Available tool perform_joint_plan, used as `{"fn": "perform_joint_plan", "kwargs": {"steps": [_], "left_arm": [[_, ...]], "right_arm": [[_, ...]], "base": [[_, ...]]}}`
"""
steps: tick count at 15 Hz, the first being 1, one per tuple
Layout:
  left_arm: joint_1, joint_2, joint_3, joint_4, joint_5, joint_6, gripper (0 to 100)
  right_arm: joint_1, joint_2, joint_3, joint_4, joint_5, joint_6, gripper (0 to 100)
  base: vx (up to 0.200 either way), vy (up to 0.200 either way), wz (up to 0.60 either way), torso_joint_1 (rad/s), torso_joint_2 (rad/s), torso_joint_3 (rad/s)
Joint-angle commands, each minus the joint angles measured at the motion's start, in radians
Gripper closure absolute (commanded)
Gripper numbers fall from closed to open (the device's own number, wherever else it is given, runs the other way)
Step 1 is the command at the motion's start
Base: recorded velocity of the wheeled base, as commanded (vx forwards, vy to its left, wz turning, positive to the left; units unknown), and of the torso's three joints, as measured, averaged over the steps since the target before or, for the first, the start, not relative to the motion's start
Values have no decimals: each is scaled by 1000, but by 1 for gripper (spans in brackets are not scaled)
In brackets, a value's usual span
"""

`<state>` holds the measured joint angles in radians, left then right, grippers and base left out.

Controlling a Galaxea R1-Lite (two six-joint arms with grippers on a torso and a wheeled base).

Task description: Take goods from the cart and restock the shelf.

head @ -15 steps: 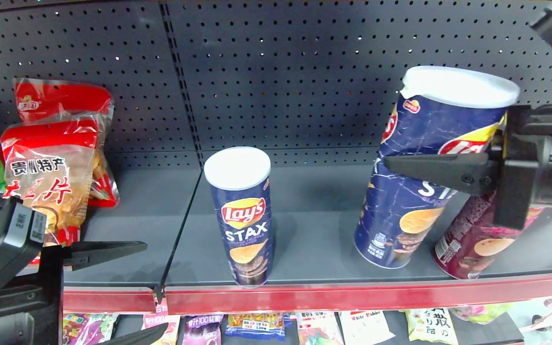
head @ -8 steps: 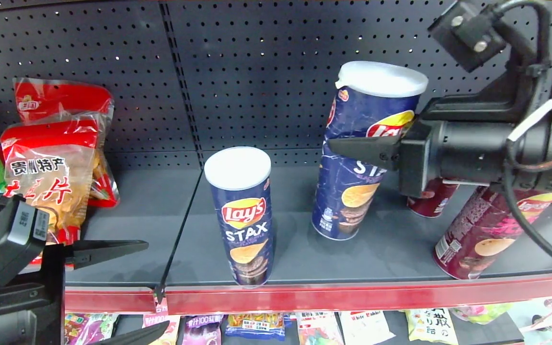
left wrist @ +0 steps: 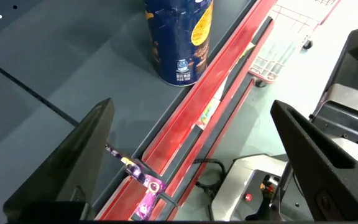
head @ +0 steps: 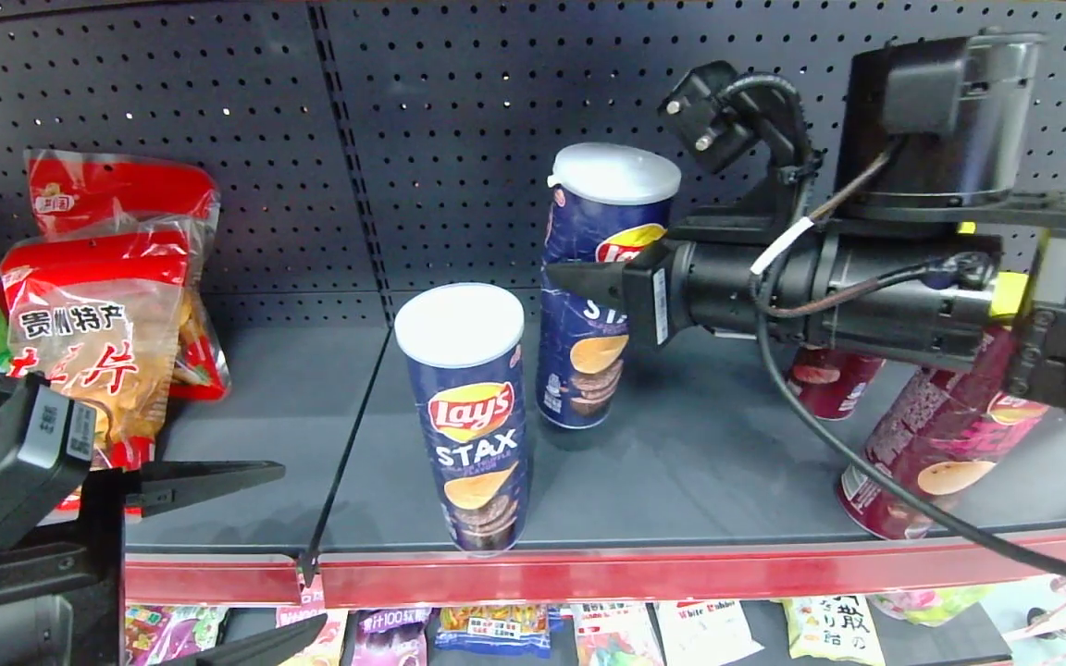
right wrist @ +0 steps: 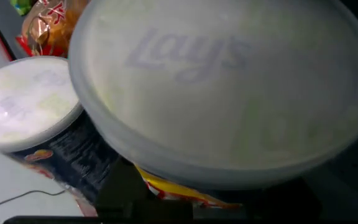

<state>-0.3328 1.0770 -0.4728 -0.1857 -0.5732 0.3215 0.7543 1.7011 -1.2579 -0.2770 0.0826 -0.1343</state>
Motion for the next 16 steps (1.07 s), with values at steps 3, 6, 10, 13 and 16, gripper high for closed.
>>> {"fn": "perform_joint_plan", "kwargs": {"steps": [3,6,10,13,16], "left_arm": [[0,-2,0,0,-1,-1,0],[0,-2,0,0,-1,-16,0],[1,0,-6,0,-1,-21,0],[1,0,-3,0,1,-22,0],[1,0,-4,0,1,-22,0]], "right_arm": [[-3,138,-117,-4,-3,-2,100],[-4,209,-196,-2,-3,-8,100],[-10,259,-207,-2,-3,-8,100],[-10,295,-247,-2,-4,-8,100],[-9,331,-295,-2,-4,-8,100]], "base": [[0,0,0,0,0,0],[0,0,0,0,0,0],[0,0,0,0,0,0],[0,0,0,0,0,0],[0,0,0,0,0,0]]}}
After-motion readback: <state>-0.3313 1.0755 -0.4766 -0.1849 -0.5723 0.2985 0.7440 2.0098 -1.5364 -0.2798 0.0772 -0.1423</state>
